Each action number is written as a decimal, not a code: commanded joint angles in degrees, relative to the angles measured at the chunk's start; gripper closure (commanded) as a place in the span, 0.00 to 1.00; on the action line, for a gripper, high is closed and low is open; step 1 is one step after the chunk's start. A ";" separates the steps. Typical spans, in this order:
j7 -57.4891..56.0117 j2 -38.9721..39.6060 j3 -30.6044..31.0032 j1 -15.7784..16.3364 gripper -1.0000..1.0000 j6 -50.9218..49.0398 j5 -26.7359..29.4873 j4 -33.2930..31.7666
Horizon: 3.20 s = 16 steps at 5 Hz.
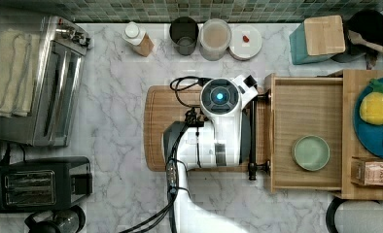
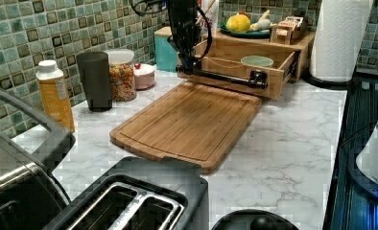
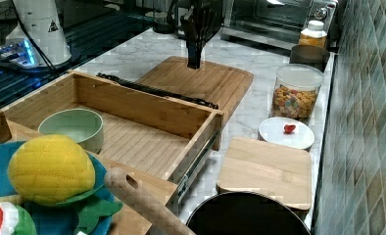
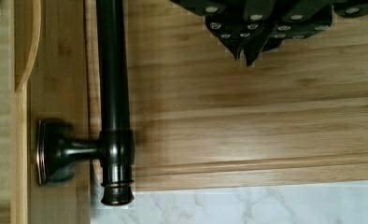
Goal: Close the drawer.
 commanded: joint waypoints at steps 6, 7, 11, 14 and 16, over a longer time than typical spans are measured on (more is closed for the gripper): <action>-14.79 0.99 -4.43 -10.71 1.00 9.23 -2.67 -4.31; -22.22 1.87 -5.15 -14.78 1.00 11.27 -0.36 -3.68; -55.37 12.81 -8.18 -31.90 1.00 11.41 12.81 14.09; -43.15 9.69 -17.21 -27.65 1.00 11.15 3.47 16.11; -43.30 9.74 -17.60 -27.30 1.00 11.15 3.67 16.10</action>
